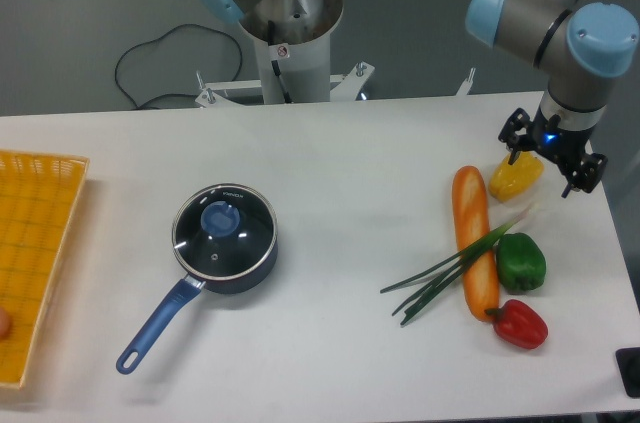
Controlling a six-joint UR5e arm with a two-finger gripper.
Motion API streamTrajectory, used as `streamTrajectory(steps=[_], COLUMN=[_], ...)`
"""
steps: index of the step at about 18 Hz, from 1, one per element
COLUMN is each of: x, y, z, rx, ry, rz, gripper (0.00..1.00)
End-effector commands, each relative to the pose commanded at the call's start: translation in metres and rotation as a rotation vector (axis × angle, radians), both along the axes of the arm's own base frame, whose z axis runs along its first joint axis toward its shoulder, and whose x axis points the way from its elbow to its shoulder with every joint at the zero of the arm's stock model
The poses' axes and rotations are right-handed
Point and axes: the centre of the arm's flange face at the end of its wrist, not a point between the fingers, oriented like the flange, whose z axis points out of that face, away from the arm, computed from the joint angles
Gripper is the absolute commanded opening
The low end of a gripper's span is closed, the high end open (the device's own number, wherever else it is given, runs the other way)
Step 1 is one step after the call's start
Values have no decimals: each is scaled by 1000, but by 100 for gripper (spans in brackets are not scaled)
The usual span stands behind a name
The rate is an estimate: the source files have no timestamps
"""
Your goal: Open the lid
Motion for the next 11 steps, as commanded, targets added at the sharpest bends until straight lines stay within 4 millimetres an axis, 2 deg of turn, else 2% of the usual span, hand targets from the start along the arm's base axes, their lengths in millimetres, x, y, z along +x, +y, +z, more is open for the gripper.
streamTrajectory(steps=[11], x=[8], y=[8], z=[-6], rx=[-1], ry=[-16], rz=[7], gripper=[100])
